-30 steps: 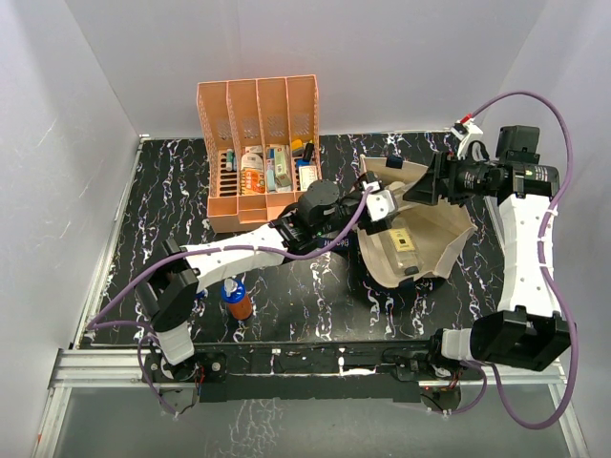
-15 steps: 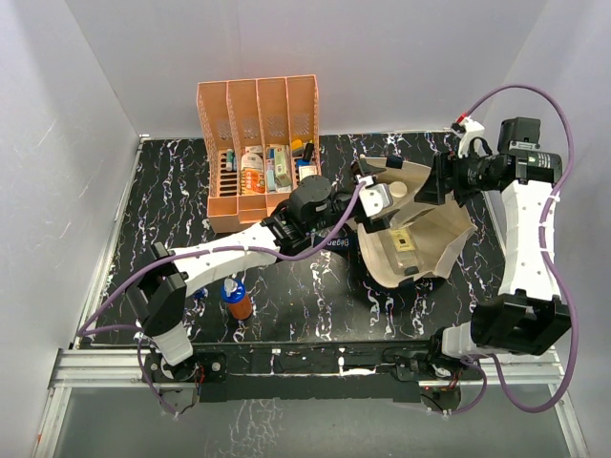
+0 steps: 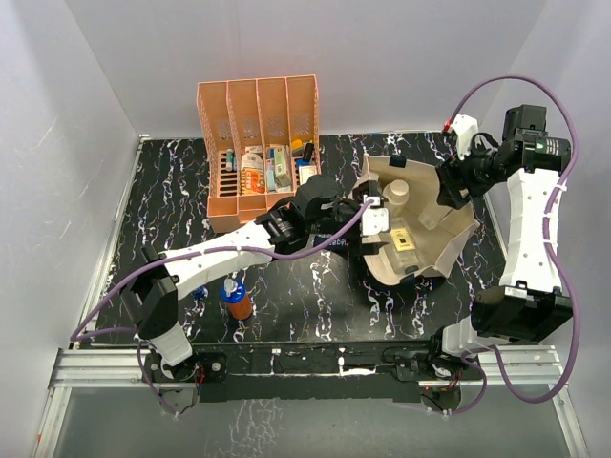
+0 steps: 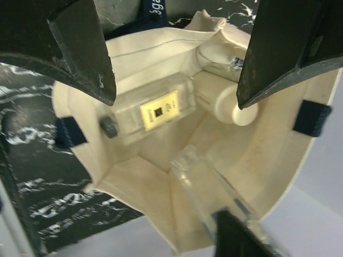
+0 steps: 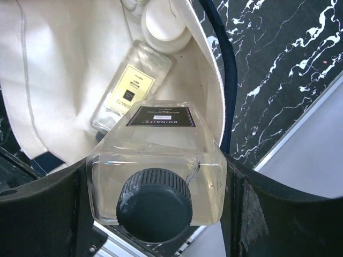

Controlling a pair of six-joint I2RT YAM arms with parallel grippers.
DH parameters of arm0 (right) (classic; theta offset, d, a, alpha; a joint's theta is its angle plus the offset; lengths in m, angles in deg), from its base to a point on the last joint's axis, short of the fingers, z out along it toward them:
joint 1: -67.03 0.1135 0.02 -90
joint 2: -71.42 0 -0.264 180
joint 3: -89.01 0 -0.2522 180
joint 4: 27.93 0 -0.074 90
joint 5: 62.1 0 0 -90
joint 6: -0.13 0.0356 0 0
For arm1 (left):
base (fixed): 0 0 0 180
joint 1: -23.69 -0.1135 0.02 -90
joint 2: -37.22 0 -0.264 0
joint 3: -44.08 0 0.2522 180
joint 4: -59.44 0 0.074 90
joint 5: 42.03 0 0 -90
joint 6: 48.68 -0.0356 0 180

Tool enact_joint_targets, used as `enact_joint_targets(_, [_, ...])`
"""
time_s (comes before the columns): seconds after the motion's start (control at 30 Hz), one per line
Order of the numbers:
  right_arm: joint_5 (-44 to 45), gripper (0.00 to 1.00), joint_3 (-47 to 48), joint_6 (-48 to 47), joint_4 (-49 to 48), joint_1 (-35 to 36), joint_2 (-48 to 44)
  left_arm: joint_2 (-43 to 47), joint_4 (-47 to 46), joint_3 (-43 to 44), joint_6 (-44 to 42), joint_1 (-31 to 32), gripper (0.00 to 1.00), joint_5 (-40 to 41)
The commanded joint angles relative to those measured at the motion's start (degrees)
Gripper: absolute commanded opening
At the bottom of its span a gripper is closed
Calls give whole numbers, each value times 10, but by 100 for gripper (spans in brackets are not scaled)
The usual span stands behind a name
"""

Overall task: Place the personal care products into the canvas bag
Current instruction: Adjust the care product in the canvas bag.

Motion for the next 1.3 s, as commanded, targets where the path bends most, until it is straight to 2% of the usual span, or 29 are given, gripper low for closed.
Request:
enact_joint_targets(0.0, [7, 8, 28, -92, -36, -2, -12, 30, 102, 42, -41, -2, 93, -100])
enact_joint_targets(0.27, [49, 8, -18, -174, -38, -1, -15, -18, 242, 108, -114, -3, 94, -155])
enact_joint_targets(0.43, [55, 8, -59, -204, -43, 3, -19, -45, 270, 94, -170, -3, 93, -168])
enact_joint_targets(0.8, [48, 8, -157, -229, -84, 16, -30, -113, 366, 151, -229, -3, 85, -210])
enact_joint_targets(0.97, [58, 8, -182, -245, -114, 21, -27, -128, 377, 152, -246, -2, 83, -229])
enact_joint_targets(1.1, [64, 8, -189, -252, -124, 24, -18, -140, 372, 154, -242, -1, 75, -237])
enact_joint_targets(1.27, [54, 8, -213, -251, -128, 24, -7, -152, 366, 150, -241, 0, 69, -244])
